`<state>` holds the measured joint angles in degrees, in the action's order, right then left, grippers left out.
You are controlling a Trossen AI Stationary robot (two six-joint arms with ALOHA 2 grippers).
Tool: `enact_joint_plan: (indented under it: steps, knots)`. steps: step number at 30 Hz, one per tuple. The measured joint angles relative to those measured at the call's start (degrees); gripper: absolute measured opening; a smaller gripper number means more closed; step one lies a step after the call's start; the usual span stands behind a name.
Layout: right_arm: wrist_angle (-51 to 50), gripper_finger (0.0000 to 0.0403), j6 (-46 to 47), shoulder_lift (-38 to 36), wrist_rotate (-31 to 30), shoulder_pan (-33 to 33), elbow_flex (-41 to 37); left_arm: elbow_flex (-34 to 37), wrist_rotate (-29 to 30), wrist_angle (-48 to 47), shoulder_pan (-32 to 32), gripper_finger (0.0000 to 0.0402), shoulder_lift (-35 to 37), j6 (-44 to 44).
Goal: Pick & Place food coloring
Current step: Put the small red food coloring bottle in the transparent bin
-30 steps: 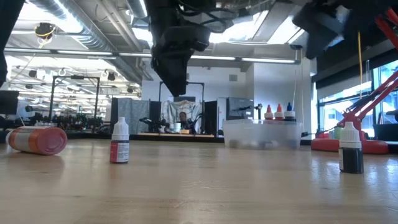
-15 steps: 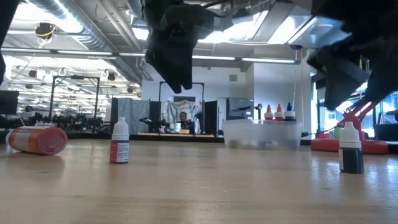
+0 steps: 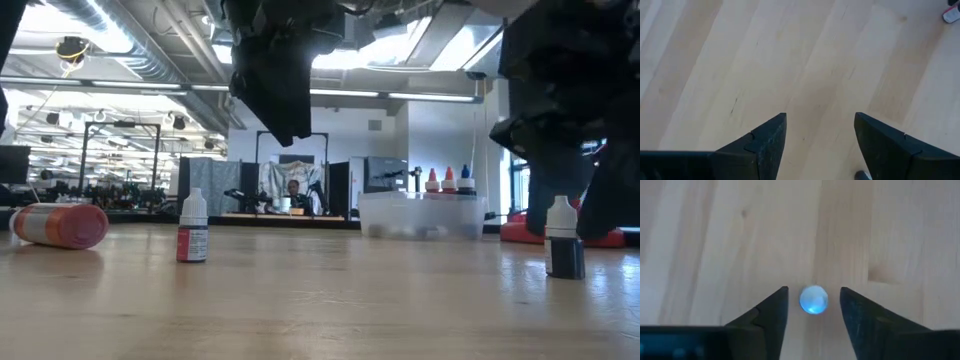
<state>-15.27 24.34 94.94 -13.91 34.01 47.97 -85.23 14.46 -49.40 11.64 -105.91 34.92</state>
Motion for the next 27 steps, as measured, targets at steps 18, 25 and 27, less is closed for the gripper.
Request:
enact_joint_plan:
  steps: [18,25,27]
  knots:
    - [-7.3,0.0065,4.0,-7.1,-2.3,-6.6,3.0,0.0,-0.5,-1.0,0.0,0.0224,0.0,-3.1]
    - [-9.8,0.0065,3.7,-15.8,-14.8,-18.4,5.3,0.0,-0.7,-3.0,-0.1,0.0223,0.0,-4.3]
    - [-10.0,0.0066,4.0,-16.8,-16.7,-22.7,5.2,0.0,-1.4,-3.9,0.0,0.0224,0.0,-4.2]
